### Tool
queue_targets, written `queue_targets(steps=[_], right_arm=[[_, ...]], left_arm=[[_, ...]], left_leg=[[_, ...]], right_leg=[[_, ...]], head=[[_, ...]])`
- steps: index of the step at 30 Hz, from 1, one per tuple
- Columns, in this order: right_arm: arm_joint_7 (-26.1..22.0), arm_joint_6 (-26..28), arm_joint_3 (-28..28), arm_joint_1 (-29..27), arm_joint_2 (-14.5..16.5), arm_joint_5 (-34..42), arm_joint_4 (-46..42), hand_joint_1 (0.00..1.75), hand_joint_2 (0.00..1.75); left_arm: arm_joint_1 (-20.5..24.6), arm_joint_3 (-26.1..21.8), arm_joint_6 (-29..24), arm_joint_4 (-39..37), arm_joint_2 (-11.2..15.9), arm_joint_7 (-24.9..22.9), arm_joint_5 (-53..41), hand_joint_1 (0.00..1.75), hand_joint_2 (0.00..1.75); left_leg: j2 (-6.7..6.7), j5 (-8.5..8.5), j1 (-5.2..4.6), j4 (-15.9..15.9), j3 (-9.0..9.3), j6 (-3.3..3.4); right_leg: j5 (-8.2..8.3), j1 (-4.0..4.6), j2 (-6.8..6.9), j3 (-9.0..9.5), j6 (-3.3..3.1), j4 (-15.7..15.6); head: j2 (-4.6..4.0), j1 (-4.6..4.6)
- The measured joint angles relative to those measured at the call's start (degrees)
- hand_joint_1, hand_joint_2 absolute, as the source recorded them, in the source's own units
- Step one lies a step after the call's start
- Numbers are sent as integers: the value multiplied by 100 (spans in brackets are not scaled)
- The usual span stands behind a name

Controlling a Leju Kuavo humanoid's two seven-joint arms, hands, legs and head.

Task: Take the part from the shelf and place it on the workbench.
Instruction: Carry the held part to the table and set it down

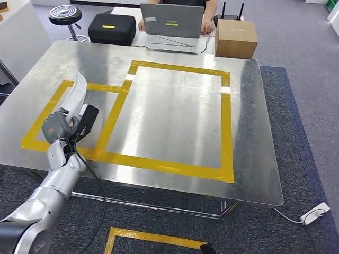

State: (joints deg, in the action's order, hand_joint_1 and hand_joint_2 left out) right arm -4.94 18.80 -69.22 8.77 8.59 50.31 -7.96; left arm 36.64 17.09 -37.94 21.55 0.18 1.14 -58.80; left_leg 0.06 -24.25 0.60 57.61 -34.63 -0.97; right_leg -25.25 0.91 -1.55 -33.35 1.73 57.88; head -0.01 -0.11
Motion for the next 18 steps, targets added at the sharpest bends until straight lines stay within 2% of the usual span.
queue_targets(steps=[10,14,18], right_arm=[[0,0,0,0,0,0,0,0,175],[6,1,0,1,0,-2,0,0,175],[20,6,-4,-8,0,-7,0,0,0]], left_arm=[[0,0,0,0,-1,1,-1,169,175],[-8,42,-1,2,-1,169,-131,169,175],[-41,129,-2,21,-16,163,-304,175,175]], left_leg=[[0,0,0,0,-1,0],[0,0,0,0,-1,0],[0,0,0,0,-2,0]], right_leg=[[0,0,0,-1,0,0],[0,0,0,-2,0,0],[0,0,0,-2,0,0]], head=[[1,1],[1,0],[1,1]])
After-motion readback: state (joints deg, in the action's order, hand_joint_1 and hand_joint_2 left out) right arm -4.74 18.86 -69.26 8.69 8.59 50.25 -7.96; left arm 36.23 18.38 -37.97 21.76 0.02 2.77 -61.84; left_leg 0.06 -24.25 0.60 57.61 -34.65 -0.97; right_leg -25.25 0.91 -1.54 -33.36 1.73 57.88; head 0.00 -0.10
